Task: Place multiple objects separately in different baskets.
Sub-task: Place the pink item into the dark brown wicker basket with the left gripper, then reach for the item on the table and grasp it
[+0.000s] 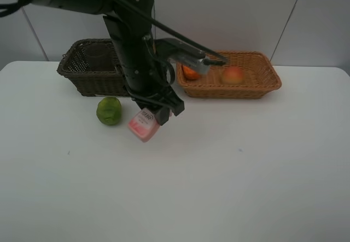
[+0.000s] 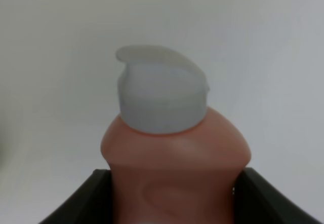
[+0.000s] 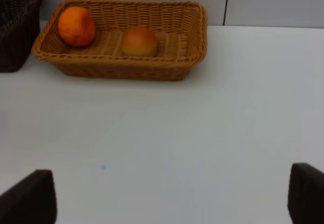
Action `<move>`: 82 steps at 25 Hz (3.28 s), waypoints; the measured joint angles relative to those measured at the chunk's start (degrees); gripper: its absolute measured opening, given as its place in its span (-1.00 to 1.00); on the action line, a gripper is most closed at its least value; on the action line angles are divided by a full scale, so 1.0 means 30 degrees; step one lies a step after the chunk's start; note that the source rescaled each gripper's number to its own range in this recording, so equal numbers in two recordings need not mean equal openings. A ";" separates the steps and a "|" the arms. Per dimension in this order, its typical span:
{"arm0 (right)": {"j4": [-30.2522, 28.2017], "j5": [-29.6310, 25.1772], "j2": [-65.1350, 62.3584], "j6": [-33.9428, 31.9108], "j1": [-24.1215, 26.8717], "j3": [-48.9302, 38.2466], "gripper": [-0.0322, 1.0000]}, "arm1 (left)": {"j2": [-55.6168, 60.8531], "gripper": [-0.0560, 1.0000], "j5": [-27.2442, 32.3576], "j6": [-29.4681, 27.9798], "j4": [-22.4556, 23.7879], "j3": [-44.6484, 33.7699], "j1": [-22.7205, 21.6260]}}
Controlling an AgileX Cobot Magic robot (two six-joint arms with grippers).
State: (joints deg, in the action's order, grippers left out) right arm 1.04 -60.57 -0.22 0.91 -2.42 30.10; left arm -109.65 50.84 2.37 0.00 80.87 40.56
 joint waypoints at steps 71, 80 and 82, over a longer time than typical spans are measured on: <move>0.0000 0.0000 0.0000 0.0000 0.0000 0.0000 0.94 | 0.1265 0.87 -1.8450 -0.4117 0.4522 -0.6593 -0.8340; 0.0000 0.0000 0.0000 0.0000 0.0000 0.0000 0.94 | 0.3929 0.88 -1.2946 -0.5450 0.3161 -0.6593 -0.7485; 0.0000 0.0000 0.0000 0.0000 0.0000 0.0000 0.94 | 0.4373 0.88 -1.1414 -0.5450 0.1792 -0.6593 -0.7452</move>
State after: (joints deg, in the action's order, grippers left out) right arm 1.04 -60.57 -0.22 0.91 -2.42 30.10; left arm -96.53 16.60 -13.98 5.38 61.10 18.20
